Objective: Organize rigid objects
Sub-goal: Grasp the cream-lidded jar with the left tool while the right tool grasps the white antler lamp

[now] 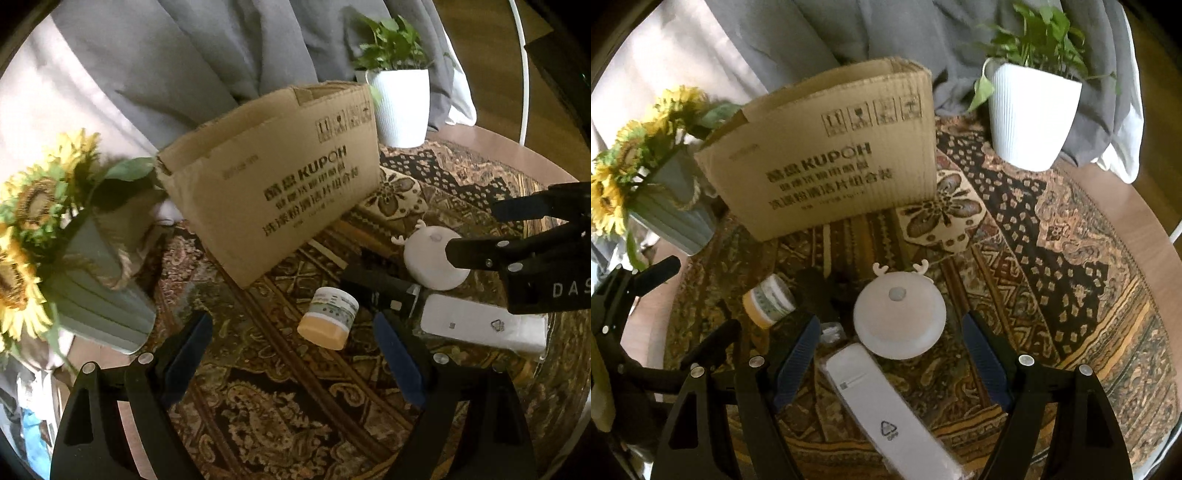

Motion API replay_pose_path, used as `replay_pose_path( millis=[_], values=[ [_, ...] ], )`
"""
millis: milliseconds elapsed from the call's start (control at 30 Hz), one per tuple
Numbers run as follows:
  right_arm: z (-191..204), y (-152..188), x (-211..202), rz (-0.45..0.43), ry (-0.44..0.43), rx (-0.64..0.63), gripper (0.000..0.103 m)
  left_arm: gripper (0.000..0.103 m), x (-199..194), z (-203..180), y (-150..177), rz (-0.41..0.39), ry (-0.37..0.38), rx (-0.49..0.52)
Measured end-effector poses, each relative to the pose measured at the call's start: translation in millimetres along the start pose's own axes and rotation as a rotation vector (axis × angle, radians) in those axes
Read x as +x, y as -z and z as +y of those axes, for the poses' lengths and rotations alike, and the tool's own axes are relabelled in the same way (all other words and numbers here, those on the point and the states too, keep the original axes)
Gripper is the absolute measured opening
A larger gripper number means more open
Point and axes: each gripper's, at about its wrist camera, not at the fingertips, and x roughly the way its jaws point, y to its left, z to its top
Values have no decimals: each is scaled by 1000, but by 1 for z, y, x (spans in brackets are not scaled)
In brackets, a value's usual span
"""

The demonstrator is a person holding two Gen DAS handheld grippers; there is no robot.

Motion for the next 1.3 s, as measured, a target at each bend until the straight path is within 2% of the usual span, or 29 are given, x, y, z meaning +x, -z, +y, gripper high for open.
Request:
replay_pose_path(
  millis=[367, 767, 1033, 1233, 1300],
  values=[
    [-3, 0, 32, 54, -7, 9, 80, 88, 31, -5, 2, 36, 66, 33],
    [-6, -6, 51, 90, -3, 6, 80, 77, 53, -6, 5, 50, 120, 16],
    [-11, -8, 68, 124, -15, 29, 80, 61, 70, -3, 5, 74, 154, -34],
    [-10, -5, 69, 113, -8, 9, 80, 43, 81, 2, 7, 105, 201, -115],
    [-10, -4, 69, 105, -8, -1, 78, 40, 84, 4, 8, 114, 216, -152]
  ],
)
